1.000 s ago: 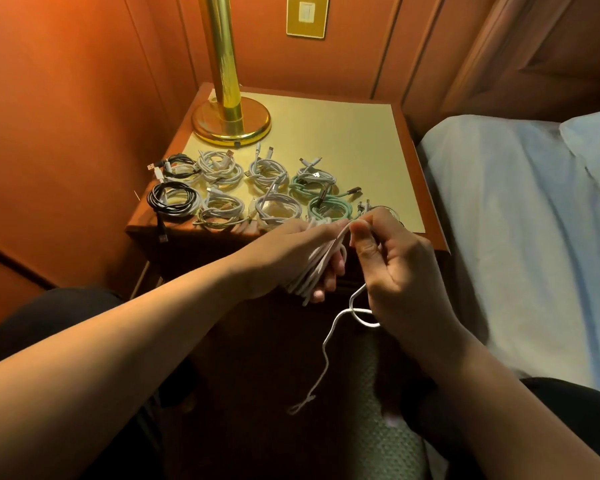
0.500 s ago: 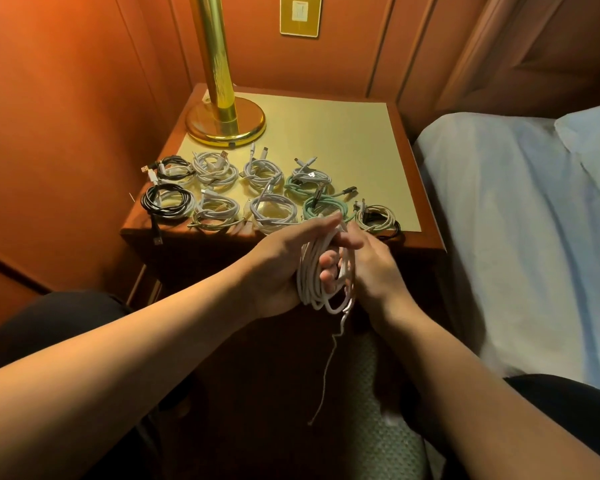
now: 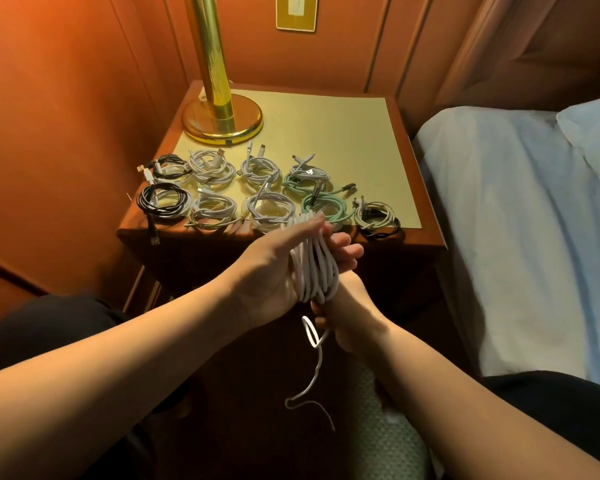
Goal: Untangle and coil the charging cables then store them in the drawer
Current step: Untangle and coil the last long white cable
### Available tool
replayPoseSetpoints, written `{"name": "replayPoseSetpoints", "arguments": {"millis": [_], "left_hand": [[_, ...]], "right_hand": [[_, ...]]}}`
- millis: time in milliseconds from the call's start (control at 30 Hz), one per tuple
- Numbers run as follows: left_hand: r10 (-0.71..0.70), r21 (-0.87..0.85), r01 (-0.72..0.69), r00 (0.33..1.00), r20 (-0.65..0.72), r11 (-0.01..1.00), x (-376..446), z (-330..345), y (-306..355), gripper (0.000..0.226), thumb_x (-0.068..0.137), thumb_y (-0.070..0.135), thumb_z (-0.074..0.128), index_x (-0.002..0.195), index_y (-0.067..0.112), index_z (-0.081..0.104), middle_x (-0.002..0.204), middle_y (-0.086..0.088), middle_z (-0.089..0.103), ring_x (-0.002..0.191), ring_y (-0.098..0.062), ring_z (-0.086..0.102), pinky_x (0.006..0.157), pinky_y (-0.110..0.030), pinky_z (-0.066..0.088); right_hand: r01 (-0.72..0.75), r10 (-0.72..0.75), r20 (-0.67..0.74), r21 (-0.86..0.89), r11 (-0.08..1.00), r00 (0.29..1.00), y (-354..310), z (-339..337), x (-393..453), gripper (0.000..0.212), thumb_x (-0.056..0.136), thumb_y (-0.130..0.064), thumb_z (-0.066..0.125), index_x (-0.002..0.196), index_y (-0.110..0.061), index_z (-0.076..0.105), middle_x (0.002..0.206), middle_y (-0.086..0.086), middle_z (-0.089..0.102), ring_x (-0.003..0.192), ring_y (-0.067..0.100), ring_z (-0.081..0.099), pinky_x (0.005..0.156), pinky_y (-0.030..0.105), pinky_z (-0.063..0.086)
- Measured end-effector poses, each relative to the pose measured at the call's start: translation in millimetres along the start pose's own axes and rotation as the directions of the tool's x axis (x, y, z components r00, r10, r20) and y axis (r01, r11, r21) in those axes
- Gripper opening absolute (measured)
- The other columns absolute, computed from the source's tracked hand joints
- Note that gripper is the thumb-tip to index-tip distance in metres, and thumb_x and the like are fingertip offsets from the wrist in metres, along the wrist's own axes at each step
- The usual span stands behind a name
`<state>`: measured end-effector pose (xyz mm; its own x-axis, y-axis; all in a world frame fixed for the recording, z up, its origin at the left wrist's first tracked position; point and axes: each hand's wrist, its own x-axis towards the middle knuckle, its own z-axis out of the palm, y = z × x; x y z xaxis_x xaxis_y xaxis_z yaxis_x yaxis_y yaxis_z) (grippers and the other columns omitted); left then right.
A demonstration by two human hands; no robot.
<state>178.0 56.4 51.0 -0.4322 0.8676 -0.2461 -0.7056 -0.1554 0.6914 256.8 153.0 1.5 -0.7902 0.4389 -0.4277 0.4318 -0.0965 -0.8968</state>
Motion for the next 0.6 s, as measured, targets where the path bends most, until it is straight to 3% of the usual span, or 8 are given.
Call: {"name": "replayPoseSetpoints", "arguments": {"millis": [67,200,267,333,400,467,567,600], "left_hand": [[0.056,0.023,-0.054,0.994,-0.095,0.998,2,3,5,0.02,0.093,0.027,0.06,0.091,0.007,0.061,0.088,-0.01,0.073,0.099,-0.031,0.073,0.101,-0.045,0.056],[0.144,0.032,-0.141,0.941,-0.307,0.99,9,-2,17,0.018,0.101,0.025,0.058,0.092,0.009,0.059,0.078,-0.009,0.073,0.08,-0.025,0.075,0.083,-0.039,0.063],[0.211,0.11,-0.185,0.927,-0.311,0.976,12,-8,22,0.018,0.105,0.024,0.054,0.093,0.011,0.057,0.074,-0.006,0.07,0.073,-0.021,0.072,0.08,-0.038,0.061],[0.323,0.251,-0.262,0.915,-0.242,0.932,13,-16,25,0.018,0.107,0.023,0.052,0.093,0.011,0.055,0.073,-0.004,0.067,0.07,-0.018,0.069,0.075,-0.035,0.059],[0.44,0.506,-0.319,0.887,-0.138,0.802,13,-23,29,0.025,0.107,0.021,0.051,0.087,0.01,0.059,0.075,-0.007,0.067,0.07,-0.02,0.068,0.071,-0.034,0.059],[0.496,0.771,-0.304,0.868,-0.018,0.56,13,-28,32,0.033,0.107,0.023,0.052,0.08,0.007,0.064,0.074,-0.011,0.07,0.068,-0.026,0.07,0.068,-0.038,0.06],[0.46,0.956,-0.215,0.882,0.103,0.2,15,-33,29,0.04,0.106,0.03,0.056,0.072,0.011,0.065,0.064,-0.006,0.066,0.06,-0.021,0.065,0.062,-0.04,0.056],[0.423,0.972,-0.197,0.897,0.126,0.13,15,-33,28,0.042,0.105,0.032,0.057,0.069,0.012,0.063,0.061,-0.004,0.062,0.057,-0.02,0.061,0.059,-0.04,0.053]], "right_hand": [[-0.002,0.004,0.072,-0.018,1.0,0.997,-5,1,-2,0.035,0.104,-0.01,0.041,0.072,-0.019,0.049,0.06,-0.003,0.042,0.051,0.009,0.037,0.048,0.025,0.03],[0.091,-0.061,0.172,-0.177,0.98,0.983,-8,3,-3,0.045,0.108,-0.027,0.038,0.065,-0.025,0.051,0.052,-0.008,0.041,0.048,0.012,0.034,0.048,0.029,0.025],[0.074,-0.007,0.248,-0.261,0.963,0.969,-21,-2,-8,0.053,0.111,-0.029,0.038,0.062,-0.021,0.057,0.048,-0.008,0.043,0.044,0.012,0.037,0.048,0.028,0.028],[0.125,0.035,0.38,-0.39,0.912,0.924,-38,-12,-17,0.045,0.109,-0.02,0.042,0.07,-0.012,0.062,0.047,-0.01,0.048,0.044,0.009,0.044,0.047,0.027,0.038],[0.221,-0.009,0.451,-0.421,0.88,0.893,-48,-18,-27,0.043,0.107,-0.022,0.046,0.07,-0.011,0.066,0.059,-0.007,0.055,0.055,0.01,0.052,0.053,0.031,0.048],[0.288,-0.105,0.429,-0.389,0.875,0.897,-53,-22,-34,0.049,0.105,-0.034,0.047,0.066,-0.015,0.068,0.07,-0.002,0.059,0.065,0.016,0.057,0.06,0.04,0.054],[0.422,-0.266,0.408,-0.361,0.831,0.873,-53,-28,-33,0.044,0.096,-0.039,0.047,0.064,-0.017,0.067,0.06,0.006,0.055,0.058,0.025,0.051,0.06,0.053,0.046],[0.467,-0.329,0.387,-0.348,0.813,0.861,-52,-32,-31,0.041,0.095,-0.039,0.047,0.065,-0.02,0.066,0.06,0.011,0.055,0.058,0.03,0.05,0.06,0.055,0.044]]}}
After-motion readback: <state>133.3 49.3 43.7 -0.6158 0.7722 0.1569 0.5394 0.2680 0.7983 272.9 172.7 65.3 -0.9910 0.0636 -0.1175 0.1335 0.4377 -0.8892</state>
